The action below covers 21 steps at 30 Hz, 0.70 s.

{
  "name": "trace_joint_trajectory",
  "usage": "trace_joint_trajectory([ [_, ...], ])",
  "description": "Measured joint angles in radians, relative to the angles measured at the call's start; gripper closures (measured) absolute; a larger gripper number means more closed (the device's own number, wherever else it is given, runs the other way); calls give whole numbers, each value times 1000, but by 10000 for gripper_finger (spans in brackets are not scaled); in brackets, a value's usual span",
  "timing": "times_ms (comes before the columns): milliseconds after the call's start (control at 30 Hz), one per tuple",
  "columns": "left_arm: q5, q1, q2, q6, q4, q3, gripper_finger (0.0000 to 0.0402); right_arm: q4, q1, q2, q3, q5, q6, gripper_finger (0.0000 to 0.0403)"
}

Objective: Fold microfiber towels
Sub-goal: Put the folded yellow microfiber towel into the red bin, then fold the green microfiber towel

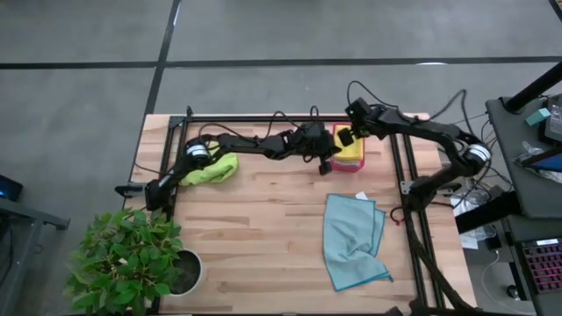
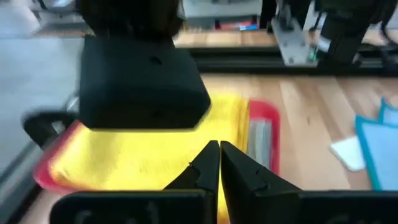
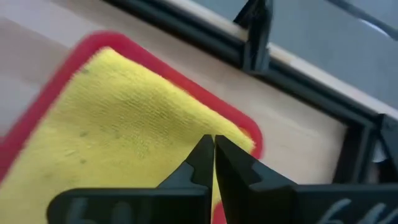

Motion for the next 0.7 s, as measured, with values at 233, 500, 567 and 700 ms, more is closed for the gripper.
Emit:
trace_joint_trajectory([
  [233,0,-19,-134,65,-200,-13,402,4,75,-198,0,-5,2,394],
  [500,-48,-45,-292,78,-606,-66,402,63,238,-339,0,-8,10,394],
  [567,-94,-53,-342,70,-751,-97,402,99,278,-355,0,-8,-3,394],
  [700,-224,-76,-449,-39,-1006,-210,402,158,335,-369,0,-2,-33,394],
])
